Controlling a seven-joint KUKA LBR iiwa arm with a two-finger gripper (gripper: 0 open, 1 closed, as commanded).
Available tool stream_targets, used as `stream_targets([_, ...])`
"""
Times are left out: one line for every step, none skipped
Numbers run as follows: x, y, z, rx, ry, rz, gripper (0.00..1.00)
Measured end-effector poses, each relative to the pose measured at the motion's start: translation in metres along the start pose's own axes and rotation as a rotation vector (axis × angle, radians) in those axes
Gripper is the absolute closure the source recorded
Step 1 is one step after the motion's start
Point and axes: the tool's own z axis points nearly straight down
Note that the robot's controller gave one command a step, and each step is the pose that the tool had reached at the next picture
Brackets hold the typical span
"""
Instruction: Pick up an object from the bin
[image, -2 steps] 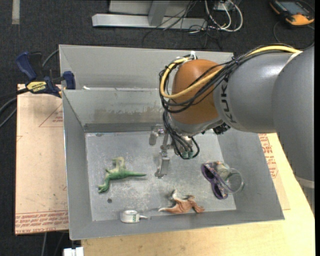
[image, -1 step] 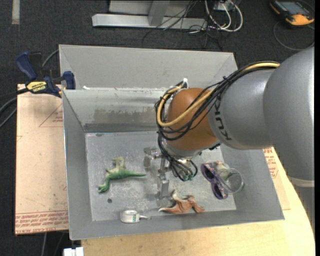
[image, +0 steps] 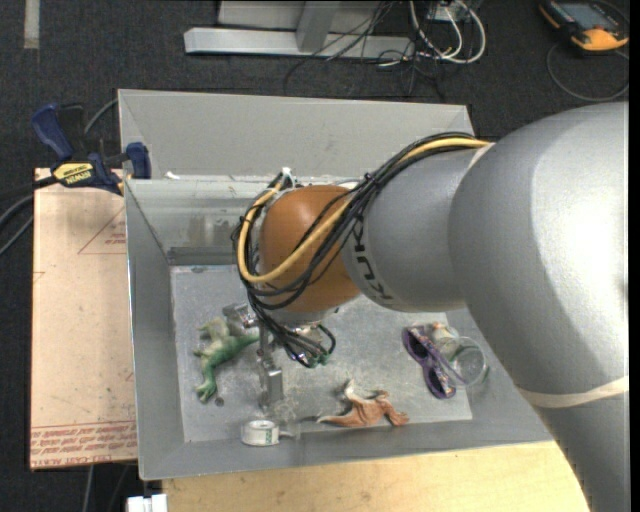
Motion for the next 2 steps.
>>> stream_targets([0.0402,-0.0368,-0.0001,-0.001,0.006,0.017,1.0])
stream_targets([0.0404,-0.0367,0.0002,-0.001,0.007,0.018,0.0])
